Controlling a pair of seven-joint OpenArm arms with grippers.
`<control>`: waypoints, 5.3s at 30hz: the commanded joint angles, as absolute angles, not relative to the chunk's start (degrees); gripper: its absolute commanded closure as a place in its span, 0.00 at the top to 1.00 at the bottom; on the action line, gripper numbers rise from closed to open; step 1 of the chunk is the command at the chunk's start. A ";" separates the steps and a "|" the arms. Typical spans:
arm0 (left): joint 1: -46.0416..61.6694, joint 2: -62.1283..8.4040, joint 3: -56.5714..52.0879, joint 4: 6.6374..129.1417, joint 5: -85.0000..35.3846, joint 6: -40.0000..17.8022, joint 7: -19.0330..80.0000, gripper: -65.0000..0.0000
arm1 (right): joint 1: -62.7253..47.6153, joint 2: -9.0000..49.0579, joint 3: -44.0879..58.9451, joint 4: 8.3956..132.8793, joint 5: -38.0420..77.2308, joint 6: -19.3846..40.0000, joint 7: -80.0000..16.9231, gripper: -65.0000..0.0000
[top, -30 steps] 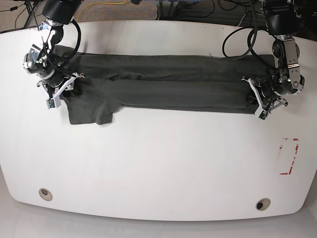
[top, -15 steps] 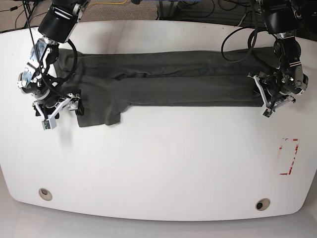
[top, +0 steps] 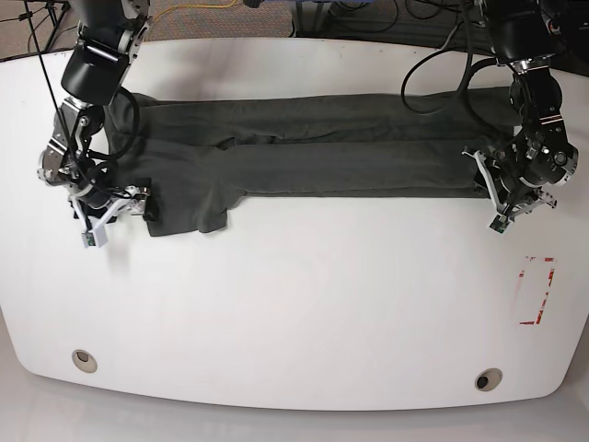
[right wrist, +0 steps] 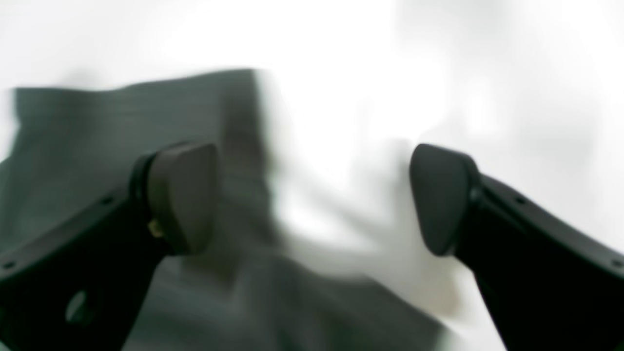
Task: Layout the t-shirt on the table in an organized manner, then fold the t-shirt properly
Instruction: 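Pinch the hanging sleeve with the right gripper and fold it onto the strip, then release the sleeve and raise both grippers above the strip, then hold the strip end with the right gripper, move left gripper to other end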
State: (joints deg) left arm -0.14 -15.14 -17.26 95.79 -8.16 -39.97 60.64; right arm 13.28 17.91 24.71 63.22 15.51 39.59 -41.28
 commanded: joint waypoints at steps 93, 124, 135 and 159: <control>2.59 -15.08 -17.54 101.05 -8.57 -40.00 59.65 0.37 | -11.65 17.63 15.08 112.57 49.63 40.00 -75.38 0.72; 10.42 -15.08 -17.71 94.99 -8.66 -40.00 54.11 0.37 | -16.75 9.19 26.86 106.42 20.35 40.00 -60.70 0.20; 10.07 -15.08 -17.63 94.99 -8.66 -40.00 54.11 0.37 | -21.41 9.27 26.77 111.08 20.44 40.00 -69.23 0.21; 12.35 -15.16 -22.73 104.48 -12.79 -40.00 59.12 0.37 | -12.26 5.67 28.53 110.64 19.65 40.00 -64.31 0.20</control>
State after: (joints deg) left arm 12.64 -14.20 -21.54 103.48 -12.12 -40.14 59.00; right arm -12.71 5.23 28.25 111.07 19.29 39.94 -65.98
